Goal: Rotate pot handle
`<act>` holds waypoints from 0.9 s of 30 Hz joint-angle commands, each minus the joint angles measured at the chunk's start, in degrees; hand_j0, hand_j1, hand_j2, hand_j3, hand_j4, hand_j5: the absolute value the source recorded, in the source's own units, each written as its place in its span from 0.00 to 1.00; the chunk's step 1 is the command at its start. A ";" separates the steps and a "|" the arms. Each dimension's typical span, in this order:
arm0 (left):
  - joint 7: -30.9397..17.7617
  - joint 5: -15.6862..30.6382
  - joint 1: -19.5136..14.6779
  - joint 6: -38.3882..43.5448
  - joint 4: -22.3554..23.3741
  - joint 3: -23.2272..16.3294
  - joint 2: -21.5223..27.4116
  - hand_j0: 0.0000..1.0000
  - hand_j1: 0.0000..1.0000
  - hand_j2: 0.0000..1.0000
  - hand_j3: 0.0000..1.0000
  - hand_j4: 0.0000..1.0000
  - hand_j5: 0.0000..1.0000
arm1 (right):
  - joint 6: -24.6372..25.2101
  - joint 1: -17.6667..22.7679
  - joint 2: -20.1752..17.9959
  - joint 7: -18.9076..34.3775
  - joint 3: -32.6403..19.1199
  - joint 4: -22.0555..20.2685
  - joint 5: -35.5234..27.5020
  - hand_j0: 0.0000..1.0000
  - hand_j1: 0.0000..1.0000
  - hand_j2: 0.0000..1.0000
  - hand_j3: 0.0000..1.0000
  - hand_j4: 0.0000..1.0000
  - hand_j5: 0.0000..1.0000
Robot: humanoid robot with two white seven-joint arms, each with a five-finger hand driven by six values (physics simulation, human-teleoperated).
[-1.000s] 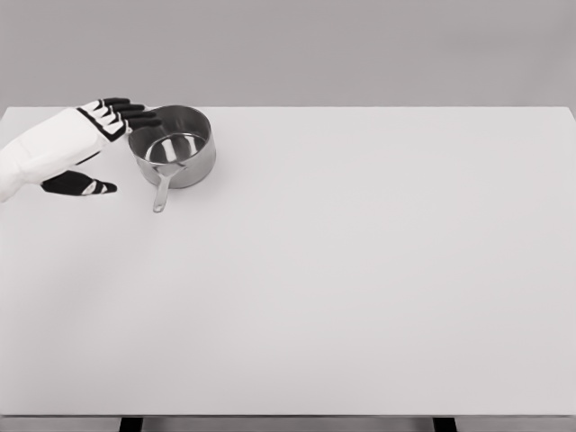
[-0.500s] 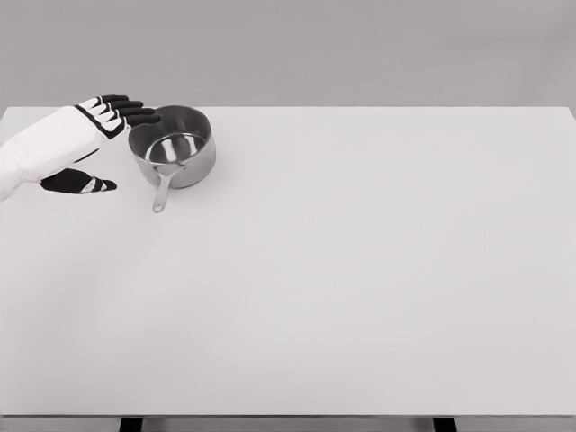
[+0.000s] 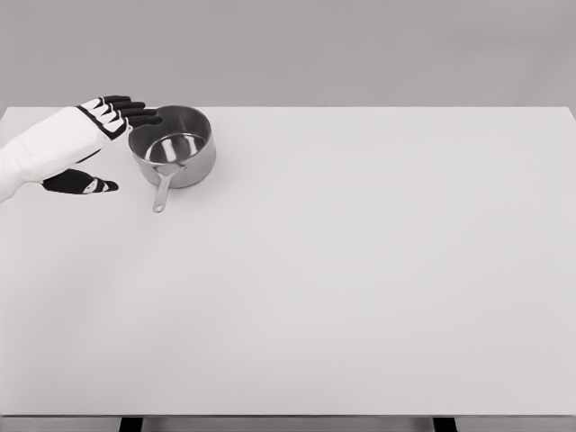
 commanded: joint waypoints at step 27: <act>-0.23 -19.99 -3.43 0.10 0.34 -4.54 -22.55 1.00 1.00 1.00 1.00 1.00 1.00 | -0.02 0.00 0.00 0.00 -0.02 0.01 -0.06 1.00 1.00 1.00 1.00 1.00 1.00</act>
